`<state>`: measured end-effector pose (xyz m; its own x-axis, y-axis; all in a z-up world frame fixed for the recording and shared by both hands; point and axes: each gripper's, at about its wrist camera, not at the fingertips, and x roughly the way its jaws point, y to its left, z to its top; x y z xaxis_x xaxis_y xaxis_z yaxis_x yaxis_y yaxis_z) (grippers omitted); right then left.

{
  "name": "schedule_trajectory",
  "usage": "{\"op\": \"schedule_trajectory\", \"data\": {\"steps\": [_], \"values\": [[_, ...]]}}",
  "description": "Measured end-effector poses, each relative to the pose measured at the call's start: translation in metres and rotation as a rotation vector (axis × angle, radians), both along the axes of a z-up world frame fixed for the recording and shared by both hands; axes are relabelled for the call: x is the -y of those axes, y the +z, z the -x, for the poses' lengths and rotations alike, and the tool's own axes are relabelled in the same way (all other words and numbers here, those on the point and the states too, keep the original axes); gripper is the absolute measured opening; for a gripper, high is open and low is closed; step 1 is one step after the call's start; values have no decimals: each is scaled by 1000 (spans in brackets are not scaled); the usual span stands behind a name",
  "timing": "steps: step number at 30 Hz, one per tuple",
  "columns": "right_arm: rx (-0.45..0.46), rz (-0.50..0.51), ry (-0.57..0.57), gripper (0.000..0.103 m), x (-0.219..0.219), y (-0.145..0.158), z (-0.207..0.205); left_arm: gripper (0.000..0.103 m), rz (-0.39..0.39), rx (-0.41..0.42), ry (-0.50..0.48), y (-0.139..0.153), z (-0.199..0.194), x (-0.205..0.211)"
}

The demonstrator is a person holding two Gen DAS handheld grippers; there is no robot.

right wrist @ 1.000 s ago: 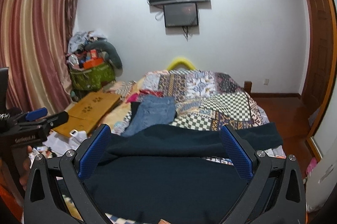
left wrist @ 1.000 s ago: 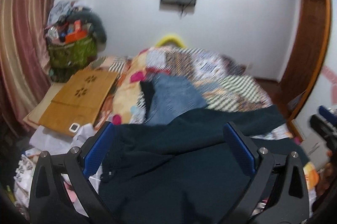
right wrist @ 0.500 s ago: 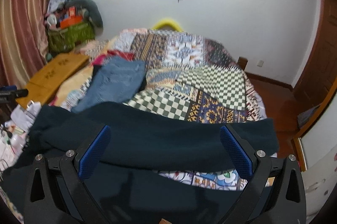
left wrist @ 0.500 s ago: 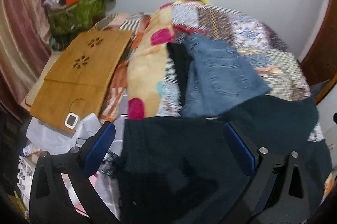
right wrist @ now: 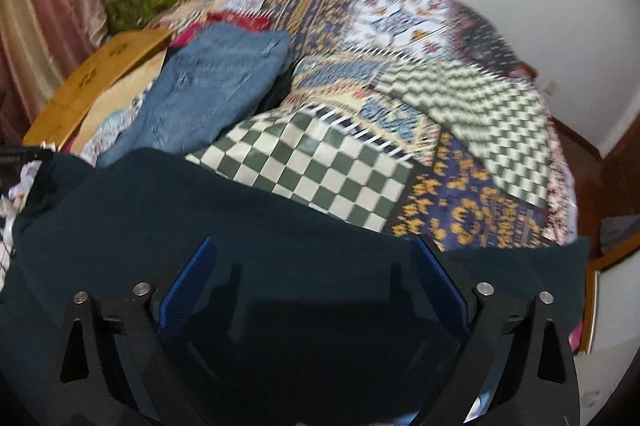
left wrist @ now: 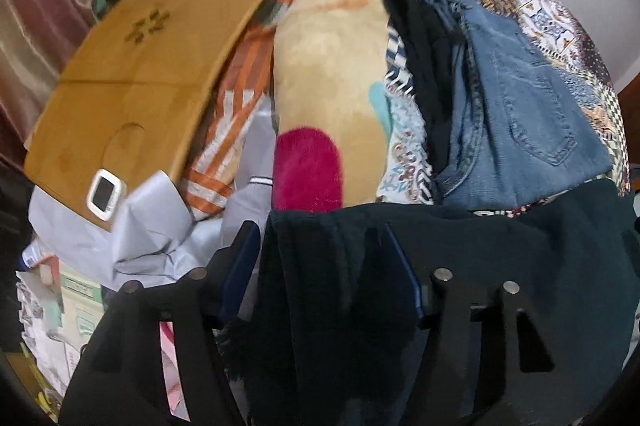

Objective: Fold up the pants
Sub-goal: 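Lower both grippers onto the dark teal pants and grasp the waistband edge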

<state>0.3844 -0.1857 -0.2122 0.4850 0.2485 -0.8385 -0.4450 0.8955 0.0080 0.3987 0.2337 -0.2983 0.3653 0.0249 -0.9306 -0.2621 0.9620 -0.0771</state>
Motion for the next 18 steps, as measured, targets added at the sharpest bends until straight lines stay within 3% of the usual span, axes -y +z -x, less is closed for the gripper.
{"op": "schedule_trajectory", "data": {"steps": [3,5,9,12,14,16,18], "values": [[-28,3,41,92,-7,-10,-11,56,31,-34,8,-13,-4,-3],[-46,1,73,92,-11,-13,-16,45,70,-45,11,-18,-6,-6],[-47,44,146,90,-24,-21,-20,36,50,-28,12,-17,-5,-3],[-100,53,174,73,-32,-34,-22,31,59,-17,21,-14,-2,-4],[-100,24,159,70,-30,-35,-23,25,68,-6,29,-10,1,-4],[-123,-12,143,55,-27,-35,-25,21,72,10,41,-5,4,-4],[-119,-12,119,33,-27,-35,-24,16,64,32,47,2,8,-3]]}}
